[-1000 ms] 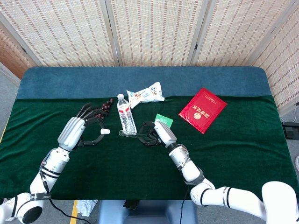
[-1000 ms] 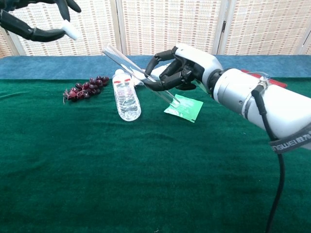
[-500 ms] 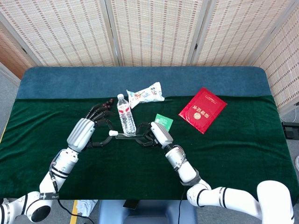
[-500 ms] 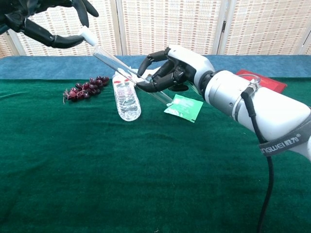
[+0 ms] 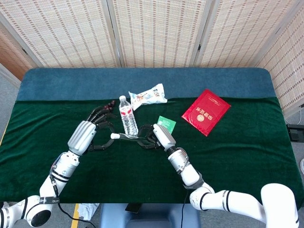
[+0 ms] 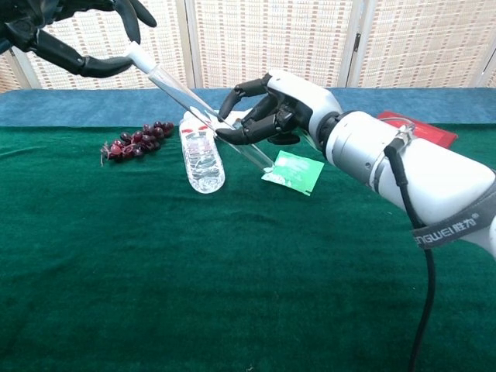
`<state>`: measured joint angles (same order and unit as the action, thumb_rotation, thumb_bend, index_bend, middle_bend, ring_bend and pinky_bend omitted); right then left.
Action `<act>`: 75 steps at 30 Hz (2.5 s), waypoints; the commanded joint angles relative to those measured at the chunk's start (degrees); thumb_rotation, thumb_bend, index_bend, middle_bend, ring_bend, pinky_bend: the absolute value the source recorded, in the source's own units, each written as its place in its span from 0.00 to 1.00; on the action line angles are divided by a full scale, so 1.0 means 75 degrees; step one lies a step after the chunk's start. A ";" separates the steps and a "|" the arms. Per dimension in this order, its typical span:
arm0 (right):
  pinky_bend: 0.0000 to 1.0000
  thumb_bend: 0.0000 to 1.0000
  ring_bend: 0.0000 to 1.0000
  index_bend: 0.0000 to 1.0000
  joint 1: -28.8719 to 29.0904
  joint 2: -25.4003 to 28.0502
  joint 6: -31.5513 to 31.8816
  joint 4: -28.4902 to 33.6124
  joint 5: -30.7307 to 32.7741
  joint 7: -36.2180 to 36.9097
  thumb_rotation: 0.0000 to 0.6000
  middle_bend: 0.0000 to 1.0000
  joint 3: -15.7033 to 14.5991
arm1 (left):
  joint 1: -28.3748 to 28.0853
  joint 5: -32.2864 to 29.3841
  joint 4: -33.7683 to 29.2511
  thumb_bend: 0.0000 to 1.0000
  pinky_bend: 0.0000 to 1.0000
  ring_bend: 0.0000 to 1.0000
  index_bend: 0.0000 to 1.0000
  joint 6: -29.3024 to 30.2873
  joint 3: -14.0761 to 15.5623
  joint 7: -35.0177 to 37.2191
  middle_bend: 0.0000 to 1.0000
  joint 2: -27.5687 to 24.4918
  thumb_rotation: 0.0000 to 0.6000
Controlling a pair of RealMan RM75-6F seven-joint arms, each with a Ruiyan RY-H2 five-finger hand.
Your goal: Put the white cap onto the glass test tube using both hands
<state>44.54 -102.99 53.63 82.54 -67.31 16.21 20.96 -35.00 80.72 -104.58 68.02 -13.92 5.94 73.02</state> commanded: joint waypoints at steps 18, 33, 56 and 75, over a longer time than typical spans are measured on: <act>1.00 0.68 1.00 0.90 0.0051 -0.0013 0.0030 -0.0013 0.0027 0.0023 0.98 1.00 0.0001 | -0.0022 -0.0003 0.0037 0.53 0.00 0.15 0.61 0.0020 0.0049 0.0073 0.29 -0.0020 1.00; 1.00 0.68 1.00 0.90 0.0100 -0.0032 0.0108 0.0068 0.0018 -0.0017 0.99 1.00 0.0035 | -0.0058 0.0002 0.0075 0.53 0.00 0.15 0.61 0.0022 0.0066 0.0105 0.29 0.0022 1.00; 1.00 0.69 1.00 0.90 0.0142 -0.0022 0.0119 0.0103 0.0116 -0.0216 0.99 1.00 -0.0007 | -0.0082 -0.0134 0.0052 0.50 0.00 0.11 0.33 -0.0220 0.0184 0.0094 0.27 -0.0133 1.00; 1.00 0.69 1.00 0.90 -0.0124 -0.0108 -0.0322 -0.0528 0.0629 -0.1689 0.99 1.00 -0.1137 | 0.0353 -0.0365 0.0296 0.36 0.00 0.00 0.00 -0.0276 0.0487 0.0584 0.15 -0.0678 1.00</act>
<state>43.75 -103.07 51.42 79.38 -62.61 4.29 13.14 -32.43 78.06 -102.42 65.90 -10.32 10.24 68.01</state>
